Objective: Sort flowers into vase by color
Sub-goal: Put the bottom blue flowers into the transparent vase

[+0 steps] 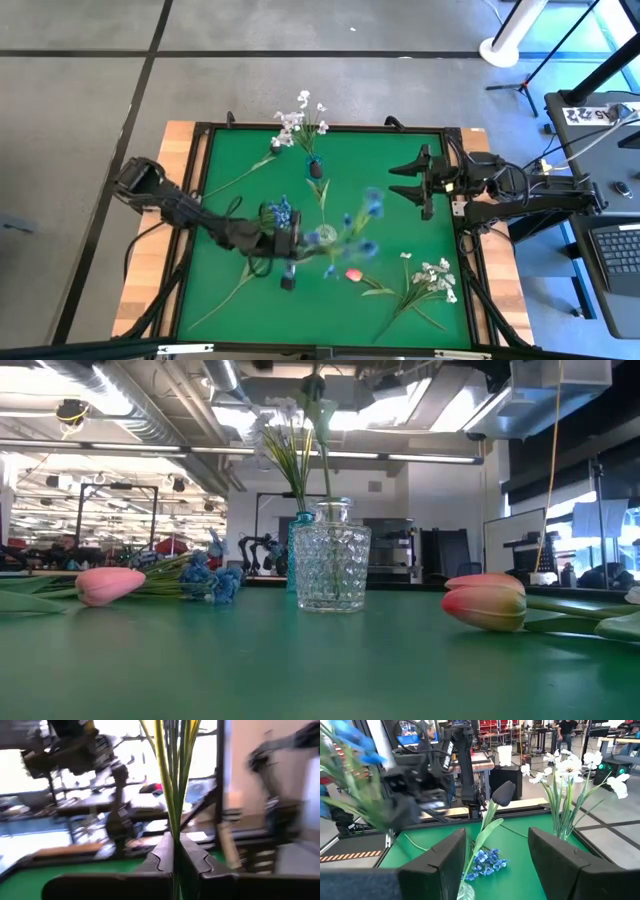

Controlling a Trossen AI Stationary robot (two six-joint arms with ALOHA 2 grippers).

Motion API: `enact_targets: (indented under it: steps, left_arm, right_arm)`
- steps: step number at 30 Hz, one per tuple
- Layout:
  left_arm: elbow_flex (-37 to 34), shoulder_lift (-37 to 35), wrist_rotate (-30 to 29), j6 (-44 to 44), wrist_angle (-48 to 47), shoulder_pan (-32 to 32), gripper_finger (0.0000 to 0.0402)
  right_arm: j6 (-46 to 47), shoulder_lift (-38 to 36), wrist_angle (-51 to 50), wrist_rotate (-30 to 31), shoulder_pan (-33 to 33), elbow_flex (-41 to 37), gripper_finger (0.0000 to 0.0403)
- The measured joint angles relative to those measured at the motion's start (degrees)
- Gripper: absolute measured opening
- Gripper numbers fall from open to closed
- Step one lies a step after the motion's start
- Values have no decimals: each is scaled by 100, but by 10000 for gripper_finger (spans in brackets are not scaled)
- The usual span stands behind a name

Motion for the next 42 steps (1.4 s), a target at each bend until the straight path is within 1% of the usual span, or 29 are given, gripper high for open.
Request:
enact_targets:
  steps: [5,9,14,20,24,36,39,42]
  left_arm:
    - [-108,-10,95,43,94,542,0]
    - [-118,-7,506,49,115,822,0]
    - [-118,177,592,32,116,1003,0]
    - [-118,600,796,-28,715,1083,0]
    - [-118,720,782,-63,746,1144,0]
    - [-157,1105,382,-335,629,1160,0]
    - [-283,1105,43,-339,656,1089,3]
    - [-463,1105,-493,-424,661,976,17]
  right_arm:
    - [4,-2,-26,0,0,0,214]
    - [9,5,-72,0,0,0,214]
    - [48,5,-156,0,0,0,214]
    - [52,5,-193,0,0,0,214]
    - [55,5,-196,0,0,0,214]
    - [63,5,-325,-2,0,0,214]
    - [62,5,-328,-2,1,0,214]
    - [62,5,-378,-2,0,0,214]
